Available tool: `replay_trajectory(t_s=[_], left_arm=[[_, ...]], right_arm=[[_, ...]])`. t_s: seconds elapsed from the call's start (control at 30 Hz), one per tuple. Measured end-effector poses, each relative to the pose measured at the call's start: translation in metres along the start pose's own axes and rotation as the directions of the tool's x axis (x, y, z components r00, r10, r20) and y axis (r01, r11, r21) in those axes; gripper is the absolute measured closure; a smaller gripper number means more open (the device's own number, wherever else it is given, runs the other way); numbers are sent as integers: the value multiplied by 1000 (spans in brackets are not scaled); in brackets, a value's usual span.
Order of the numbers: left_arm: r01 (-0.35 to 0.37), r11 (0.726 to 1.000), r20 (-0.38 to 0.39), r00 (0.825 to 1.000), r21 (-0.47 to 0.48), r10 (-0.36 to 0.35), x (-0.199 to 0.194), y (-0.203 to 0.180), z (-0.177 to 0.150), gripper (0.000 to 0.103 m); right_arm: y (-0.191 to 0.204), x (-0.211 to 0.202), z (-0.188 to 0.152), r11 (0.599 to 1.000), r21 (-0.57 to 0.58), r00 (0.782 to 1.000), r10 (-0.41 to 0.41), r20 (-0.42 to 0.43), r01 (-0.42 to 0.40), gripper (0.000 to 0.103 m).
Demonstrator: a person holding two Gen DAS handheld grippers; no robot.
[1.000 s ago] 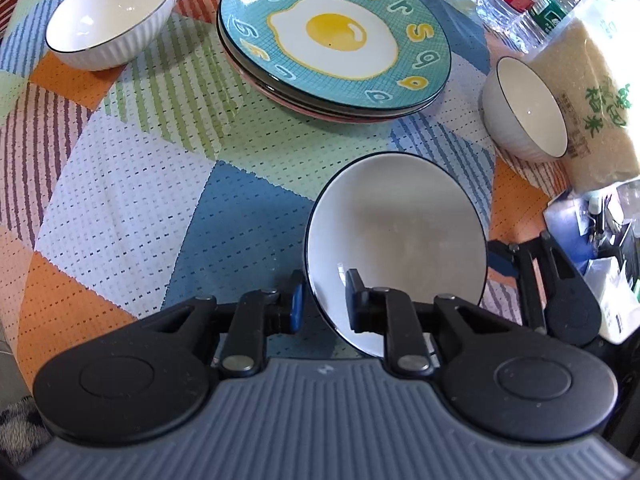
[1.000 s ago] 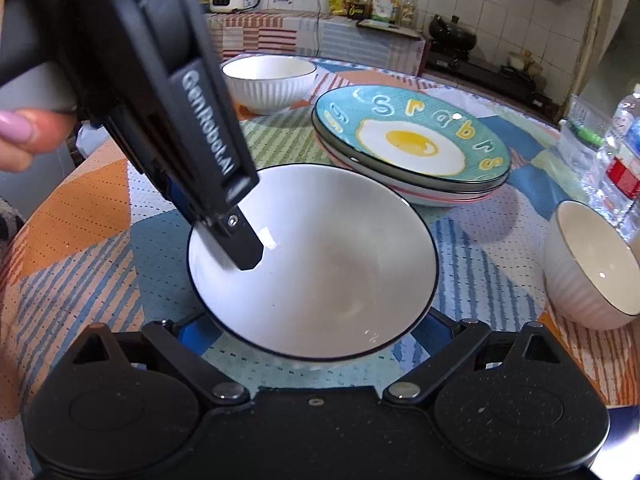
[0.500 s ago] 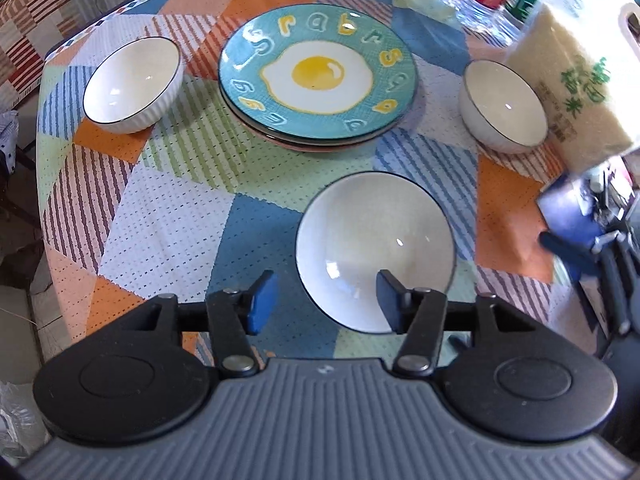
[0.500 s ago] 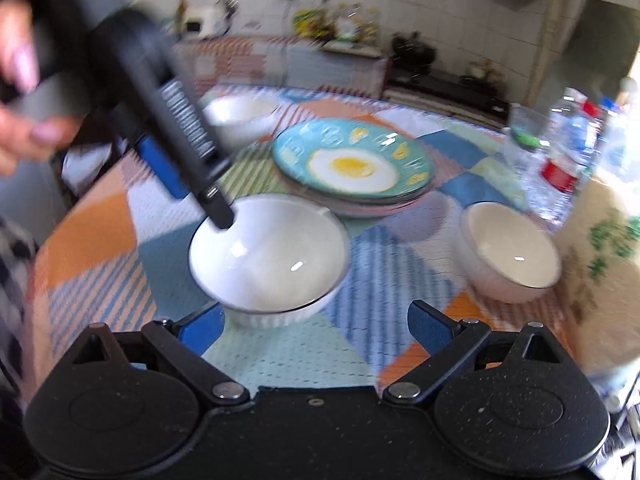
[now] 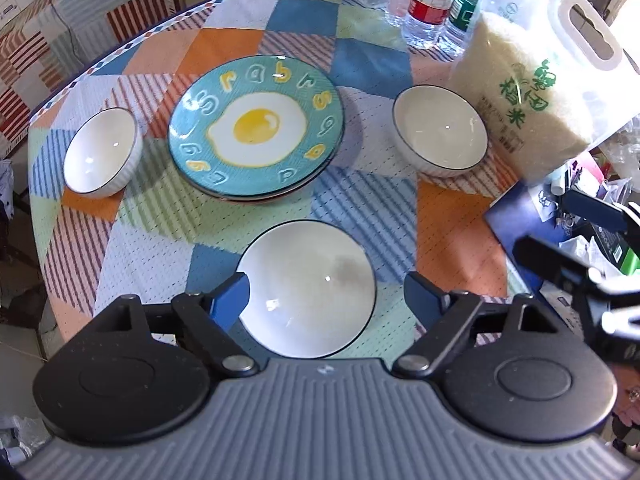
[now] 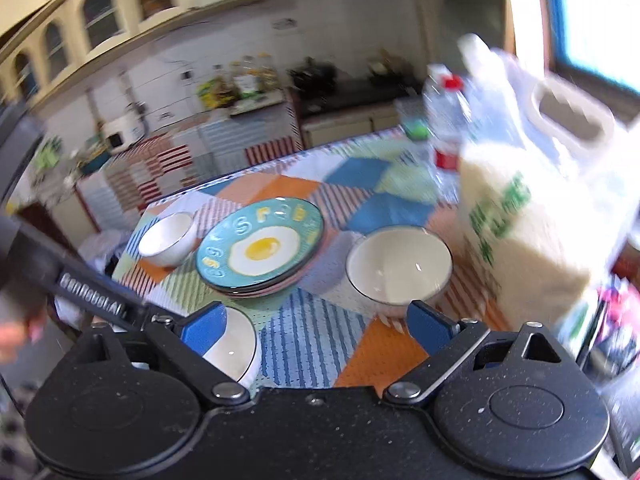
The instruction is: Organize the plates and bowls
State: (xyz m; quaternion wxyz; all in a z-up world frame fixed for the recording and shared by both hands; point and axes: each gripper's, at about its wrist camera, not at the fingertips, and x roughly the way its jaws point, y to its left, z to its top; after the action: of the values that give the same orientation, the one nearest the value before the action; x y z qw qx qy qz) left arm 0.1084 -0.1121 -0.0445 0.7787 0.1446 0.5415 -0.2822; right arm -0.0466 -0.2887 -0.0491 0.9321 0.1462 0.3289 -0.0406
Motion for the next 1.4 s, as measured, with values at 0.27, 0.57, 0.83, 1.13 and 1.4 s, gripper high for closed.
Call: replay_trajectory(t_s=[0.27, 0.57, 0.83, 1.13, 1.4], left_arm=[[25, 998, -40, 999, -54, -27, 25, -14, 25, 19], [31, 997, -59, 998, -76, -35, 65, -37, 57, 19], [-2, 998, -27, 1000, -70, 1, 91, -47, 73, 23], [-18, 995, -51, 999, -94, 13, 117, -55, 85, 29], [3, 992, -31, 999, -129, -7, 122, -53, 93, 38]], right_arm=[[-37, 25, 13, 986, 160, 997, -37, -66, 47, 18], [-46, 47, 26, 988, 84, 991, -124, -48, 127, 25], [-69, 75, 32, 977, 137, 986, -155, -64, 163, 39], [-99, 105, 22, 939, 290, 978, -150, -147, 187, 40], [-103, 128, 15, 928, 299, 966, -170, -193, 223, 53]])
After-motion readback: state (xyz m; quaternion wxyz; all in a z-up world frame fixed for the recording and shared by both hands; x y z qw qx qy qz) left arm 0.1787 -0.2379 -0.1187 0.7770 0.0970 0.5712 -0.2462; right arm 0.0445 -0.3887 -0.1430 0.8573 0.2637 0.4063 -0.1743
